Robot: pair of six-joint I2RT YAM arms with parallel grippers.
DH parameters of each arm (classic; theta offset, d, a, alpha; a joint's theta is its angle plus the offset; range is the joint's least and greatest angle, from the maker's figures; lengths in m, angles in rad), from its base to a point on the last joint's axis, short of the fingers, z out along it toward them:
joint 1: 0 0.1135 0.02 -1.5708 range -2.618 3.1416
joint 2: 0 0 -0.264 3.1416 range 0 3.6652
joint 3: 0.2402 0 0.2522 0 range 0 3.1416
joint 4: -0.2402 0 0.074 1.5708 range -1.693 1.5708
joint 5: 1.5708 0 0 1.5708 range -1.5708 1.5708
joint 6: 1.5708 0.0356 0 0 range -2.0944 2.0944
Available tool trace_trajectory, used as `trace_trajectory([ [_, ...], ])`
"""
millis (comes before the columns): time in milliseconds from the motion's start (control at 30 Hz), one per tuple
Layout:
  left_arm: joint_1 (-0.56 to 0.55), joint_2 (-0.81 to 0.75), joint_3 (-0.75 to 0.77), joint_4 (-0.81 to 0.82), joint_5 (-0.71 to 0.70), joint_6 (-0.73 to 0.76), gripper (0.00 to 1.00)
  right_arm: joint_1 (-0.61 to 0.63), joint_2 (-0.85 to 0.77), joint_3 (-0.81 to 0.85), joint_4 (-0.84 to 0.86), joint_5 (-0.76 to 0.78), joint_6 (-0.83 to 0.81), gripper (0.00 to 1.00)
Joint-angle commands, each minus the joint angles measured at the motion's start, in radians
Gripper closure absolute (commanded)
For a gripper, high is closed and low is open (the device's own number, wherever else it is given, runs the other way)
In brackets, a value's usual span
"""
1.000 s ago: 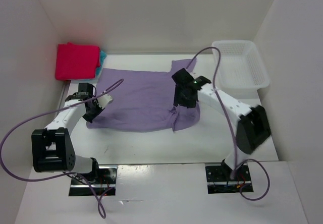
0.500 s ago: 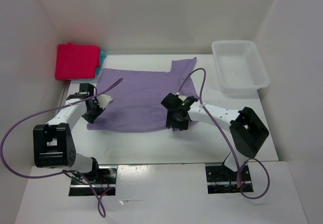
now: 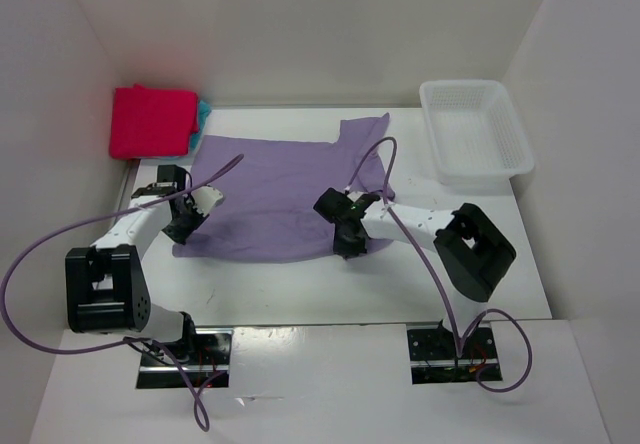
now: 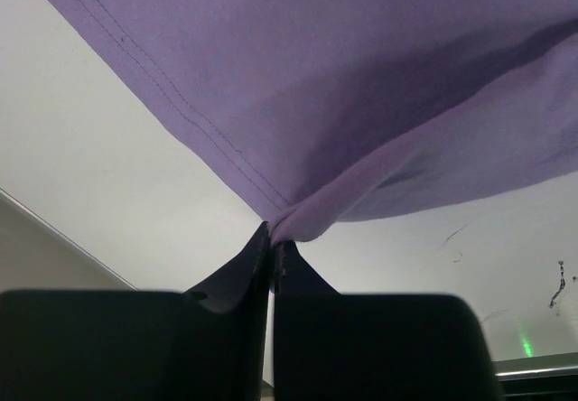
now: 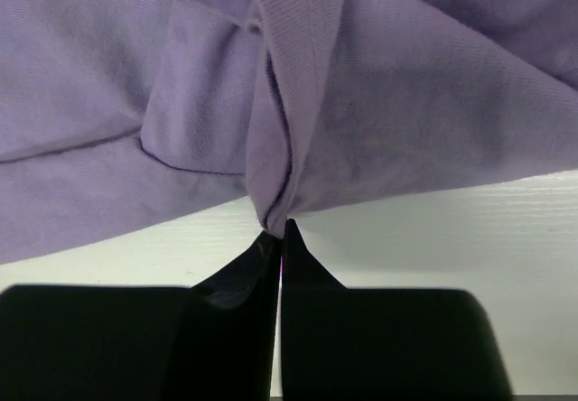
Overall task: Fold and stack the t-shirts
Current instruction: Flatten out the tshirt
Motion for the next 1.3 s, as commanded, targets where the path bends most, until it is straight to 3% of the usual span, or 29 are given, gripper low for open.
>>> trace_trajectory([
  [0,0.005,-0.036,0.023,-0.011,0.018,-0.014,0.98,0.01,-0.025,0.018,-0.012,0.048,0.029,1.0],
  [200,0.023,-0.179,0.034,-0.099,0.018,0.067,0.98,0.035,-0.241,-0.003,-0.417,0.021,0.184,1.0],
  [333,0.023,-0.243,-0.001,-0.197,-0.028,0.112,0.98,0.147,-0.332,-0.012,-0.63,-0.025,0.328,1.0],
  [567,0.023,-0.302,-0.075,-0.332,-0.068,0.132,0.98,0.319,-0.392,-0.073,-0.63,-0.179,0.433,1.0],
  [767,0.042,-0.313,-0.075,-0.239,-0.177,0.113,0.98,0.261,-0.453,-0.076,-0.63,-0.092,0.441,1.0],
  [933,0.071,-0.281,-0.026,-0.189,-0.215,0.104,0.98,0.033,-0.461,-0.056,-0.63,0.008,0.289,1.0],
  [1133,0.103,-0.269,-0.141,-0.145,-0.35,0.173,0.98,0.074,-0.406,-0.05,-0.63,-0.074,0.205,1.0],
  [1267,0.103,-0.269,-0.141,-0.2,-0.28,0.173,0.98,0.161,-0.317,-0.05,-0.63,-0.153,0.18,1.0],
])
